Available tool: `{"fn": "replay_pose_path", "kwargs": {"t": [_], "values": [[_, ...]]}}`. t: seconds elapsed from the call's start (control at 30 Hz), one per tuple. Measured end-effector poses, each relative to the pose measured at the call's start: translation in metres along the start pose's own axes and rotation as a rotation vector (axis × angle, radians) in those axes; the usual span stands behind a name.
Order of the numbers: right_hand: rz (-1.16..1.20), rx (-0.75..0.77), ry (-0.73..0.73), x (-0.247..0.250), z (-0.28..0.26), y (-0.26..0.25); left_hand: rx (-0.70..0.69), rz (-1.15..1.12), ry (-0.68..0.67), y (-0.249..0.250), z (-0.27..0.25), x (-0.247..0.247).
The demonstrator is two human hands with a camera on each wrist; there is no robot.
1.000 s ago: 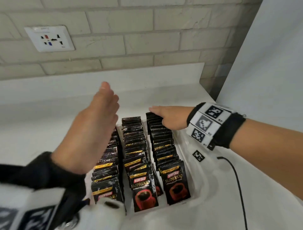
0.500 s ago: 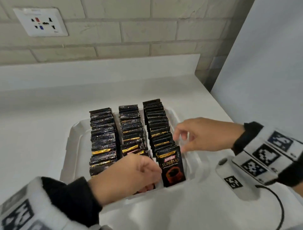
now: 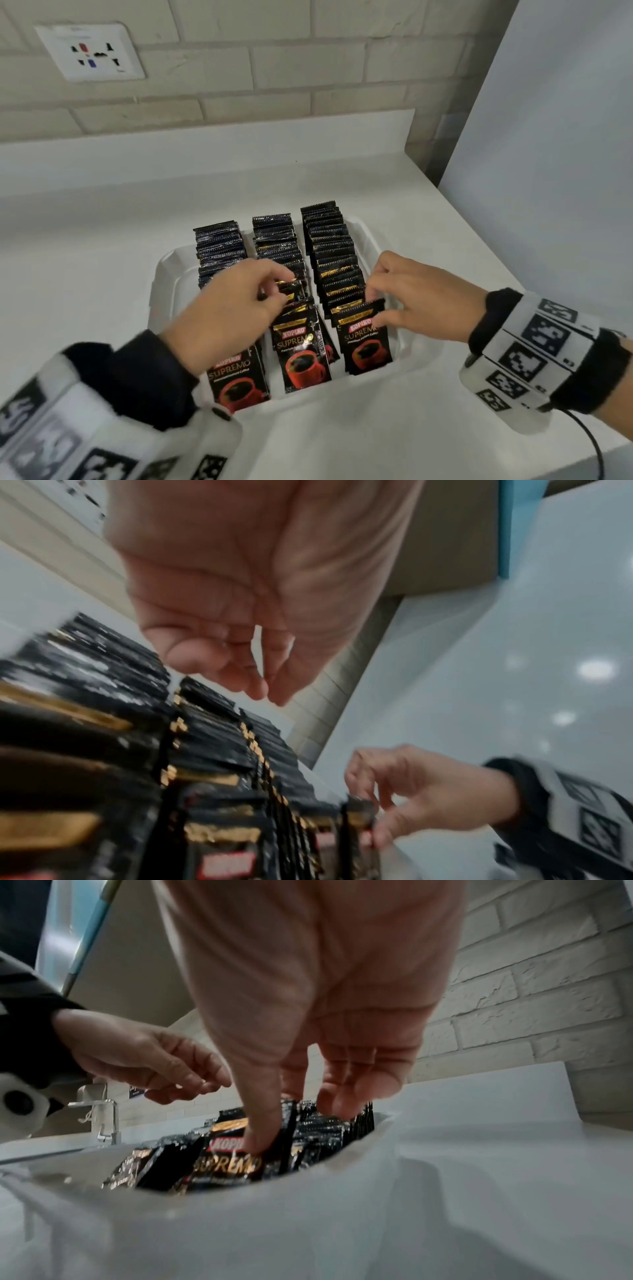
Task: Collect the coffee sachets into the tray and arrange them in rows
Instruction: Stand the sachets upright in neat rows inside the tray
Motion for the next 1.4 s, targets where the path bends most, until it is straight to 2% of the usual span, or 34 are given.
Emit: {"fn": "replay_pose_path", "kwargs": {"t": [0.17,0.33,0.4,0.57,0.73,0.87,1.0,1.1,1.27,1.4], "values": [[0.046,0.013,-0.066,0.014,-0.002,-0.011,0.083,-0.163,0.046,-0.029,-0.013,0.034],[0.239,0.090,-0.080,0.028,0.016,-0.043,0.045,-0.237,-0.089,-0.021,-0.017,0.019],[0.302,0.086,-0.084,0.023,0.029,-0.052,0.028,-0.181,-0.134,-0.017,-0.016,0.004],[0.342,0.022,-0.117,-0.002,0.047,-0.055,-0.007,0.077,-0.136,-0.022,-0.005,-0.018],[0.294,-0.005,-0.077,-0.006,0.045,-0.049,0.001,0.073,-0.101,-0.027,0.003,-0.016],[0.231,-0.029,-0.009,0.008,0.037,-0.042,0.043,0.084,-0.170,-0.031,0.007,-0.022],[0.284,-0.060,0.058,0.026,0.024,-0.025,0.055,0.112,-0.203,-0.032,0.007,-0.023],[0.244,-0.053,-0.032,0.023,0.011,-0.014,0.044,0.150,-0.204,-0.032,0.004,-0.023],[0.163,-0.011,-0.364,-0.023,-0.012,-0.020,0.064,0.078,-0.253,-0.038,-0.009,-0.028],[0.153,0.022,-0.406,-0.038,-0.010,-0.031,0.055,0.081,-0.234,-0.036,-0.010,-0.027]]}}
Point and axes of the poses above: each hand's wrist, its own z-axis towards the middle knuckle, its own x-axis out of the back of the hand, y = z × x, the point moved 9 cm from there along z, towards the middle knuckle, and after that the axes turned 5 degrees about -y, right-handed, at the moved point
